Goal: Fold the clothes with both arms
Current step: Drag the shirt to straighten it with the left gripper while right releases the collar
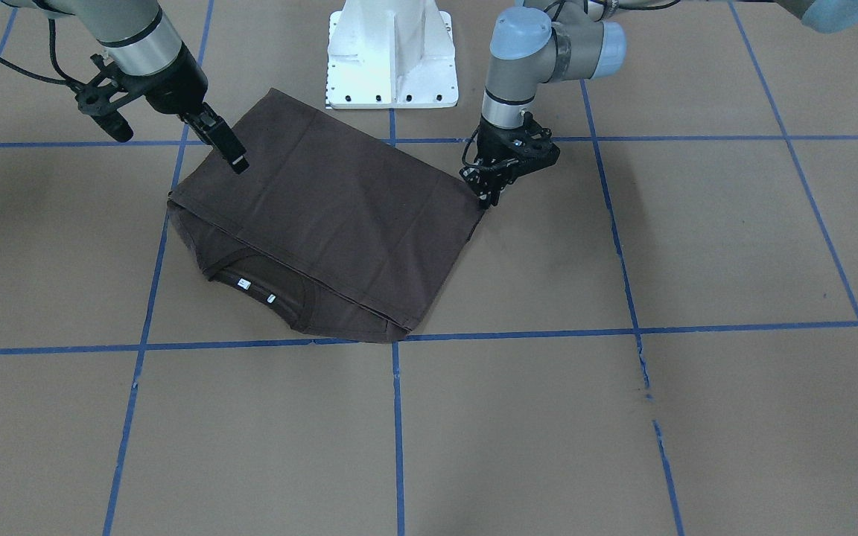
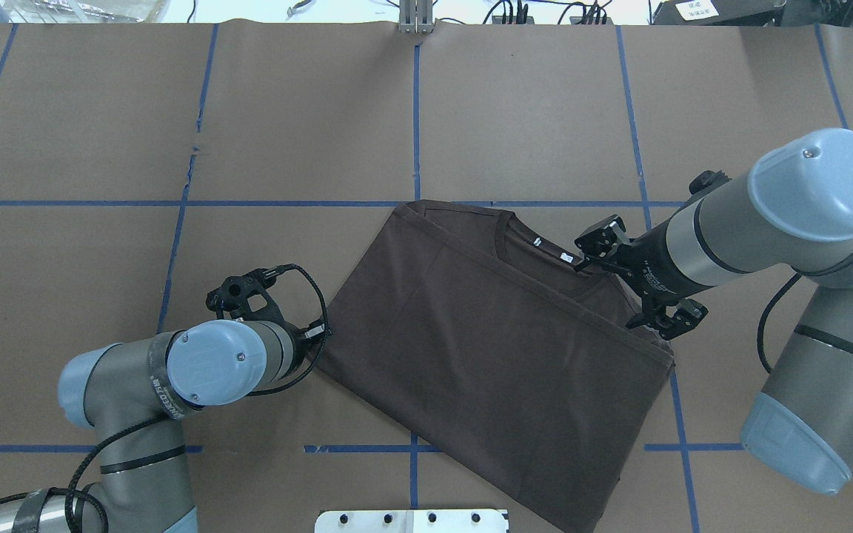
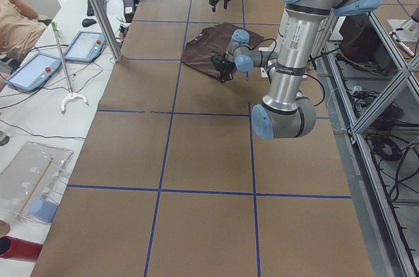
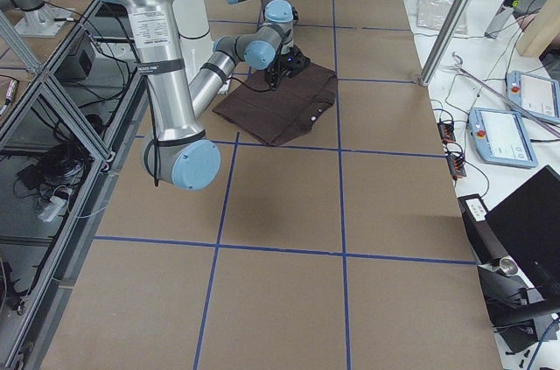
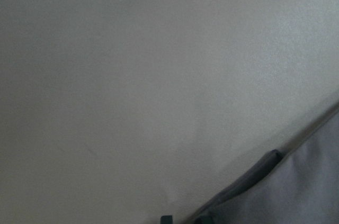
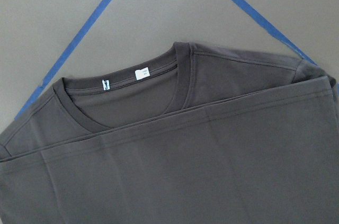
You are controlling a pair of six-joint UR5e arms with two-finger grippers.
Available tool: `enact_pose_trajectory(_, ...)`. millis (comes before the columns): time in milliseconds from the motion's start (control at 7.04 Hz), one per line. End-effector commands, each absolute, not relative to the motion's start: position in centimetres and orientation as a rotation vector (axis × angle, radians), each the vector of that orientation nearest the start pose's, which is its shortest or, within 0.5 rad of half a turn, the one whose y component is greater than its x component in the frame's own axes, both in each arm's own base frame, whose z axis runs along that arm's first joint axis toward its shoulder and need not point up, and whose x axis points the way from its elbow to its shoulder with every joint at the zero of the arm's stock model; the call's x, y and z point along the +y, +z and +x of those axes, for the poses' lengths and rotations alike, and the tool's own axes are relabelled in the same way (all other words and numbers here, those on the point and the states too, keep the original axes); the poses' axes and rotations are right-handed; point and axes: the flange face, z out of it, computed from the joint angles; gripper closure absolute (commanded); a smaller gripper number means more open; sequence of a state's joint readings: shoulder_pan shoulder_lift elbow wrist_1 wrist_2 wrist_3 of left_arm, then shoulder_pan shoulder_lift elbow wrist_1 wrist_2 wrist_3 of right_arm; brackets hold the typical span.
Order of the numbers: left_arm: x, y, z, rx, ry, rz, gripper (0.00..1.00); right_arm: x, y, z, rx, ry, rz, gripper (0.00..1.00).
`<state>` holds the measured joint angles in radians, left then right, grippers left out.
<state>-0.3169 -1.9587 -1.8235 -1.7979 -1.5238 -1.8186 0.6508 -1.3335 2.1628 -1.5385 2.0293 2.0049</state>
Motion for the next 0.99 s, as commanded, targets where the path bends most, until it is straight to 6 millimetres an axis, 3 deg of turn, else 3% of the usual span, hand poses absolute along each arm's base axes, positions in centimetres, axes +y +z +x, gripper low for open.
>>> enact_pose_trajectory(0,-32.6,31.4,54.3,0.867,-0.551,0.078,1.0,-37.5,27.4,-34.5,-0.901,0.808,-0.346,0.0)
enact_pose_trajectory(142,-33.4,30.9,53.5,0.874,-0.547,0.093,1.0,-37.5,27.3,-34.5,-0.904,0.807,-0.346,0.0)
enact_pose_trajectory(284,-36.3,30.3,51.1,0.854,-0.497,0.165,1.0,-37.5,26.9,-34.6,-0.912,0.801,-0.346,0.0)
enact_pose_trajectory(426,-41.3,29.7,47.9,0.837,-0.462,0.256,1.0,-37.4,26.6,-34.5,-0.918,0.799,-0.345,0.0)
enact_pose_trajectory(568,-48.5,28.2,45.4,0.812,-0.473,0.349,1.0,-37.4,26.4,-34.5,-0.925,0.795,-0.347,0.0)
enact_pose_trajectory(710,-53.6,27.5,45.8,0.824,-0.509,0.39,1.0,-37.4,26.4,-34.5,-0.927,0.795,-0.345,0.0)
enact_pose_trajectory(852,-58.5,28.8,46.6,0.837,-0.544,0.422,1.0,-37.6,26.4,-34.5,-0.926,0.798,-0.338,0.0)
